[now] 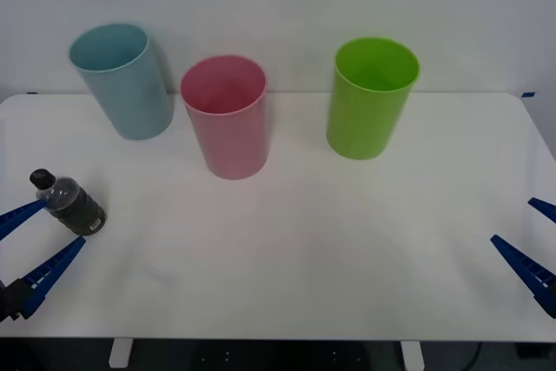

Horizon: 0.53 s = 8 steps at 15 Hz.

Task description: Grasp the object on the table and drop it into the matching bin: aluminum can to the light blue bin, PET bottle to the pink bin.

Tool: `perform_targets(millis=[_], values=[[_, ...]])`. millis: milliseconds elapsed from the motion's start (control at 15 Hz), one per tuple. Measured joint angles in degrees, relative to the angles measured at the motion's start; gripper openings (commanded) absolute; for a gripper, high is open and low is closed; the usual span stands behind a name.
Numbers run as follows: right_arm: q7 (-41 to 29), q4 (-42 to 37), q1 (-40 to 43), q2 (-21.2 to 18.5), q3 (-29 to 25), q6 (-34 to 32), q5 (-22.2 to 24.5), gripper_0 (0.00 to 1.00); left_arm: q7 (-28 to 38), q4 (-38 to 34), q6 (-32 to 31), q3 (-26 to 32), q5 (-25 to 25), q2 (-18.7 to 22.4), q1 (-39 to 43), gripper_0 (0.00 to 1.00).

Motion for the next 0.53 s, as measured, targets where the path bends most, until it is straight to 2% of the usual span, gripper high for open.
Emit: perform_targets(millis=[200,333,533], values=[[0.0,0.0,0.0,0.0,0.0,0.0,0.0,1.0,0.0,0.0,0.0,0.0,0.0,0.0,0.0,1.0],[0.0,0.0,0.0,0.0,0.0,0.0,0.0,1.0,0.0,0.5,-0.1,-0.2,0.3,-2.1,0.0,1.0],[0.0,0.0,0.0,0.0,0.0,0.0,0.0,1.0,-0.2,0.4,0.2,-1.0,1.8,-2.5,0.1,1.0]])
